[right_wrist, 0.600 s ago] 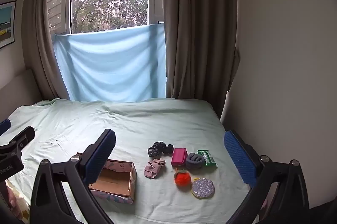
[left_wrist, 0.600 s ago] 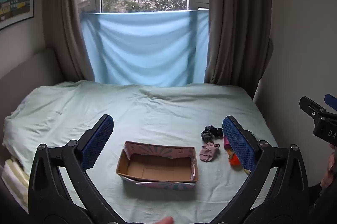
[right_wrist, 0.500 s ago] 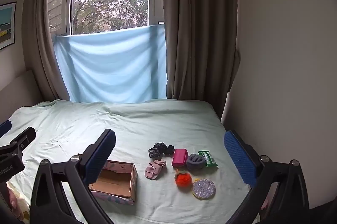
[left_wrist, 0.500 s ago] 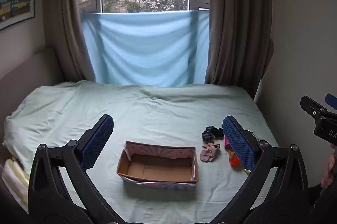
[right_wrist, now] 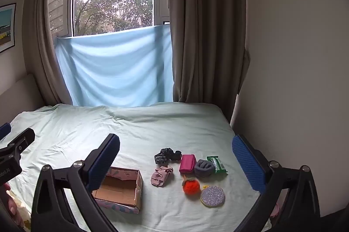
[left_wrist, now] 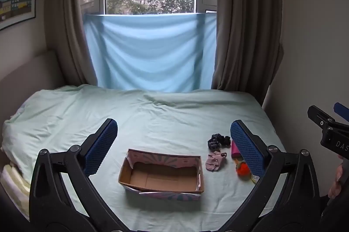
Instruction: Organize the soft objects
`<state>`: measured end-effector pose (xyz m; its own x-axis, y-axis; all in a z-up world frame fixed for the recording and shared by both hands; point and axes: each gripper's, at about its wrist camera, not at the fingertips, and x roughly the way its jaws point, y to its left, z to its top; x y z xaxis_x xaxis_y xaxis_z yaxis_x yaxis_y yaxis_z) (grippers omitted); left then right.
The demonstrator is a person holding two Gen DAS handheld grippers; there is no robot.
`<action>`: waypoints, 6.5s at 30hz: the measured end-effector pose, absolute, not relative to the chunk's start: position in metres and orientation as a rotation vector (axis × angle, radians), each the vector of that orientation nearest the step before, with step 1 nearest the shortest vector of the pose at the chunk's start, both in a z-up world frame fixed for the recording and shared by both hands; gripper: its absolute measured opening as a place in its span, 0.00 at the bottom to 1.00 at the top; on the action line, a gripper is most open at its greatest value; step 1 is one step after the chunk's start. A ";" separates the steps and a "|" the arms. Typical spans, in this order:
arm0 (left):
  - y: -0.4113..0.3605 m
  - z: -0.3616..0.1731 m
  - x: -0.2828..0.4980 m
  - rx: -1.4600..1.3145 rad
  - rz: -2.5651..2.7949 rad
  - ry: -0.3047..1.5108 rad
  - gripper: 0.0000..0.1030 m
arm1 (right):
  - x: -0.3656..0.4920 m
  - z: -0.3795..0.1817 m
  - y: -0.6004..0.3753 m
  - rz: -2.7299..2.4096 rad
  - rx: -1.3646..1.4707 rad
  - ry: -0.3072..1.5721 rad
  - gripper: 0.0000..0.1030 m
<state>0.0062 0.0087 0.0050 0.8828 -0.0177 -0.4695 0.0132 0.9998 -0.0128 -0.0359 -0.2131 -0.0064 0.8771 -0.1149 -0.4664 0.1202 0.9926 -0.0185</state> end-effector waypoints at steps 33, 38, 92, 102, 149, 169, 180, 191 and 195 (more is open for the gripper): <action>0.001 0.008 0.010 0.006 -0.019 0.484 1.00 | -0.032 -0.011 -0.216 -0.110 0.006 0.474 1.00; 0.000 0.006 0.013 0.009 -0.025 0.489 1.00 | -0.032 -0.011 -0.217 -0.099 0.015 0.469 1.00; -0.038 -0.029 0.059 0.059 -0.214 0.604 1.00 | -0.034 -0.030 -0.247 -0.222 0.030 0.516 1.00; -0.139 -0.136 0.096 0.102 -0.327 0.778 1.00 | -0.030 -0.124 -0.321 -0.278 -0.009 0.639 1.00; -0.323 -0.506 0.263 0.193 -0.409 1.318 0.37 | 0.117 -0.465 -0.413 -0.005 0.050 1.138 0.77; -0.303 -0.425 0.233 0.221 -0.419 1.198 0.35 | 0.109 -0.422 -0.404 0.010 0.076 1.090 0.44; -0.271 -0.305 0.175 0.142 -0.440 1.068 0.35 | 0.085 -0.323 -0.382 -0.015 0.039 1.004 0.43; -0.147 -0.200 0.158 0.122 -0.404 0.962 0.35 | 0.070 -0.203 -0.307 -0.027 0.020 0.888 0.43; -0.088 -0.185 0.160 0.124 -0.373 0.956 0.35 | 0.071 -0.180 -0.253 0.015 0.006 0.885 0.43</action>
